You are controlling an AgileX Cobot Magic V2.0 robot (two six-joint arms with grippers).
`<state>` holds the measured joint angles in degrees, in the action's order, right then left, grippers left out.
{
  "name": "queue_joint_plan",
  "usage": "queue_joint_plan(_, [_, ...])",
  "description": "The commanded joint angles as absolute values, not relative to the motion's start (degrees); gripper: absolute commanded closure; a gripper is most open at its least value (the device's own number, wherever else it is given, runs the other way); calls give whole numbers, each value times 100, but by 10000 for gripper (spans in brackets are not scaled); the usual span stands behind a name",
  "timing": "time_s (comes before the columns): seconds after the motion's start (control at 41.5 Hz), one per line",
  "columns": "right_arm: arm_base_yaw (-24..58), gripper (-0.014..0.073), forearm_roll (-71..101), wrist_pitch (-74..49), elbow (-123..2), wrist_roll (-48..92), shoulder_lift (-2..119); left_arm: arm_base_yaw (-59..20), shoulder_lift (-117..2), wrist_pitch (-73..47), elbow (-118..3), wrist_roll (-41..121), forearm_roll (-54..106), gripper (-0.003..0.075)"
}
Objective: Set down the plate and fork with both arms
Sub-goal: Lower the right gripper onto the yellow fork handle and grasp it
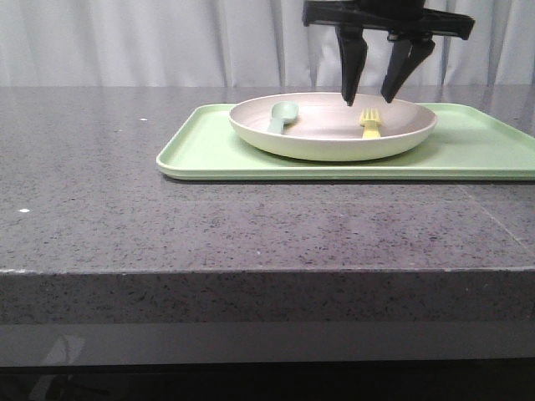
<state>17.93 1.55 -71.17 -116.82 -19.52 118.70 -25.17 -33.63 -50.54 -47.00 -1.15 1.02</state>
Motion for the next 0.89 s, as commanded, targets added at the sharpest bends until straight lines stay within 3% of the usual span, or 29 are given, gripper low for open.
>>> queue_joint_plan(0.0, [1702,221,78,-7446,-11889,-2006,11592,-2549,-3390,-4694,-4841,-94,123,439])
queue_joint_plan(0.506, [1601,225,494,-7400,-11906,-2090,11939,-2549,-3390,-4694,-4841,-94,123,439])
queue_joint_plan(0.868, [1601,432,494,-7473,-11906,-2090,11967,-2549,-3390,-4694,-4841,-94,123,439])
